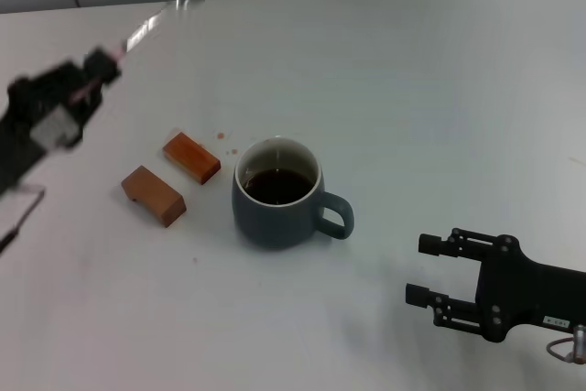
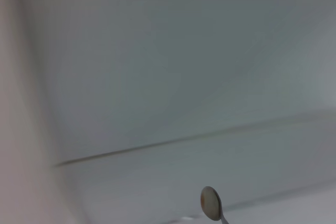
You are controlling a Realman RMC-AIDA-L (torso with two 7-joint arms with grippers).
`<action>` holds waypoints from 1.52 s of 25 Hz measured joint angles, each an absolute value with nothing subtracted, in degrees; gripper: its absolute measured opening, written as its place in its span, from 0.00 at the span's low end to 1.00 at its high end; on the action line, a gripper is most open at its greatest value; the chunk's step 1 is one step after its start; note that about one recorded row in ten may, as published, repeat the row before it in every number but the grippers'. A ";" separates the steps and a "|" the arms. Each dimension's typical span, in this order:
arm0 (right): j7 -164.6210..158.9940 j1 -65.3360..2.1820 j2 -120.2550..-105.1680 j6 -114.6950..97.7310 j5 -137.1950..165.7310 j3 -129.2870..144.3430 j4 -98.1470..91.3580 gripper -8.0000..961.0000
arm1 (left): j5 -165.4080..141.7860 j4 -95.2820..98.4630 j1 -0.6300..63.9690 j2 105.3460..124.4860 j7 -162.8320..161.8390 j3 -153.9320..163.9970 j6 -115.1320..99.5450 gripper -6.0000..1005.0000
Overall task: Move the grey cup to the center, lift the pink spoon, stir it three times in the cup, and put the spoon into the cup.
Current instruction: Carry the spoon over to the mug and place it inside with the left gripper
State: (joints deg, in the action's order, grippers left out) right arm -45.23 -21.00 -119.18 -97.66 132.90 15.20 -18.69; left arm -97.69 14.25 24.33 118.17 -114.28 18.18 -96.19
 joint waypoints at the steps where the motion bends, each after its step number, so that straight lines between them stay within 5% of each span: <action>1: -45.15 -21.01 -119.18 -97.56 132.89 15.20 -18.48 0.70 | -97.14 15.44 26.06 118.15 -112.19 18.19 -98.35 0.14; 9: -45.08 -21.06 -119.18 -96.70 132.81 15.08 -17.94 0.70 | -97.01 36.08 38.45 118.01 -101.26 23.83 -111.41 0.14; 19: -45.14 -21.00 -119.23 -96.47 132.01 14.94 -17.58 0.70 | -113.00 85.72 41.97 117.64 -102.86 50.53 -110.57 0.14; 38: -45.50 -20.88 -119.09 -96.51 131.20 14.94 -17.81 0.70 | -143.77 94.49 45.72 118.92 -109.49 77.79 -109.23 0.14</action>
